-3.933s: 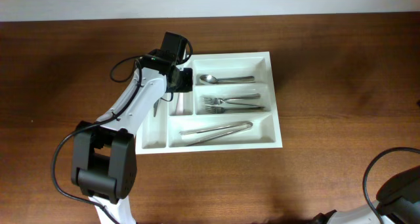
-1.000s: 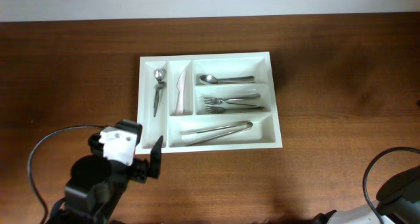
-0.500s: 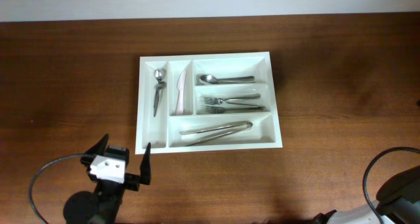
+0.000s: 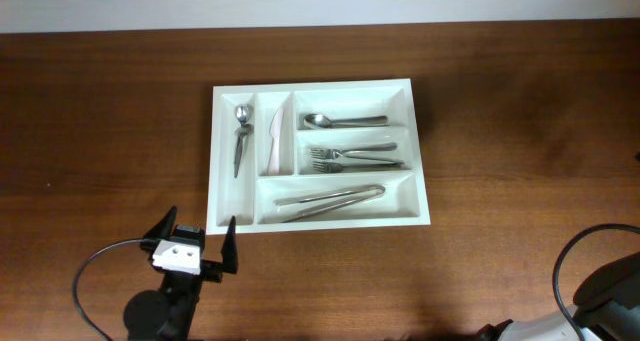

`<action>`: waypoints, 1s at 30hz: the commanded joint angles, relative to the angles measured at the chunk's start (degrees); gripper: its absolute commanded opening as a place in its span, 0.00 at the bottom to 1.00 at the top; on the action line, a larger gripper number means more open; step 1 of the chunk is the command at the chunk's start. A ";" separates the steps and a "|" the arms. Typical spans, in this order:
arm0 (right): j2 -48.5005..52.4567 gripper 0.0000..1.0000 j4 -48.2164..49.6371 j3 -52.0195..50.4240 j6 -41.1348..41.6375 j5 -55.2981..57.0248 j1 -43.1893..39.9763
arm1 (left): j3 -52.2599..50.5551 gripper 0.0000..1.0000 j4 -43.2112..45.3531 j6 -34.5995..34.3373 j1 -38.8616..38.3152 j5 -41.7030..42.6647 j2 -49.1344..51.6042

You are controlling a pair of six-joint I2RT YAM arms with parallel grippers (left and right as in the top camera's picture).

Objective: Pack container

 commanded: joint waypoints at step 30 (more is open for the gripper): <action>0.07 0.99 0.13 -0.48 0.15 0.28 -0.15 | -5.46 0.99 4.66 -0.96 1.22 -9.62 -0.87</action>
